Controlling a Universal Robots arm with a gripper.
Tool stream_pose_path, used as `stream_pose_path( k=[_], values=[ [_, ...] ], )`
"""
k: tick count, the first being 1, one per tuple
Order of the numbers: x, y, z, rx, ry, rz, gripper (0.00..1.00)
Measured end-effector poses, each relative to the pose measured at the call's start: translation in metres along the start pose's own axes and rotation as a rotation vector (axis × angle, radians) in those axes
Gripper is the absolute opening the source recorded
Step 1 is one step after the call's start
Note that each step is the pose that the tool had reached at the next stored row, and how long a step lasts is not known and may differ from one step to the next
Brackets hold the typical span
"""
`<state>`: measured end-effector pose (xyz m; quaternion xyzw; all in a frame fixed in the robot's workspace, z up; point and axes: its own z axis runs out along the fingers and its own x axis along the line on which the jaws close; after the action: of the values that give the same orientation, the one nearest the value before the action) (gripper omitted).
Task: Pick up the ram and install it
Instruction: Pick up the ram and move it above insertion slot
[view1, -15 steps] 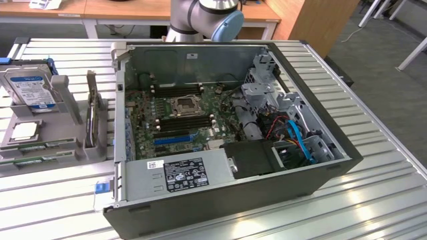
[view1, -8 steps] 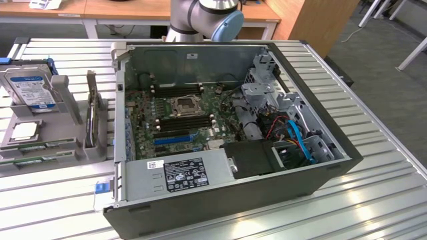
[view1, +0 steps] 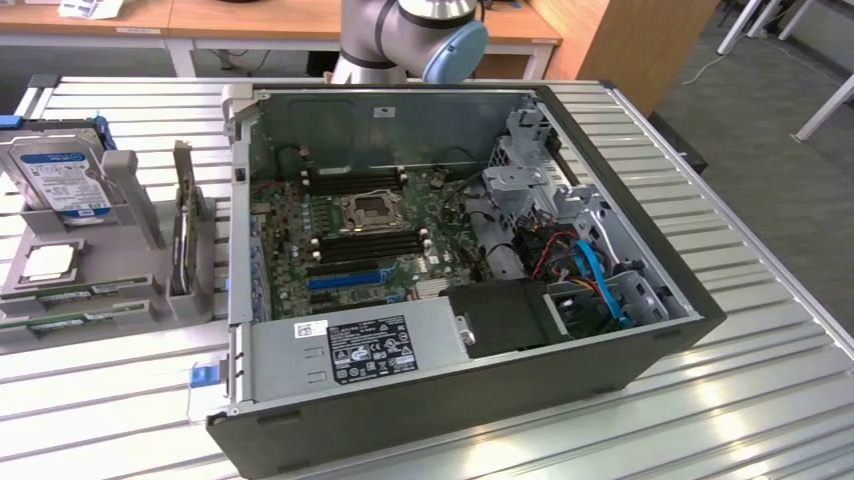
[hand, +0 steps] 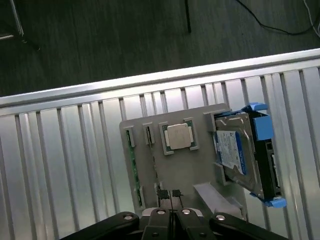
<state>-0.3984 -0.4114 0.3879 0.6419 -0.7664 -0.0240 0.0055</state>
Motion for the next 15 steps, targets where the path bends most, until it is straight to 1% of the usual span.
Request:
stream_pose_path(
  k=[1, 2, 3, 11, 15],
  values=[
    [0.0, 0.0, 0.0, -0.001, 0.0023, -0.048, 0.1],
    [0.0, 0.0, 0.0, -0.0017, 0.0037, -0.076, 0.1],
    [0.0, 0.0, 0.0, -0.0027, 0.0058, -0.123, 0.1],
    [0.0, 0.0, 0.0, -0.0046, 0.0096, -0.209, 0.1],
    [0.0, 0.0, 0.0, -0.0048, 0.0099, -0.215, 0.1]
  ],
)
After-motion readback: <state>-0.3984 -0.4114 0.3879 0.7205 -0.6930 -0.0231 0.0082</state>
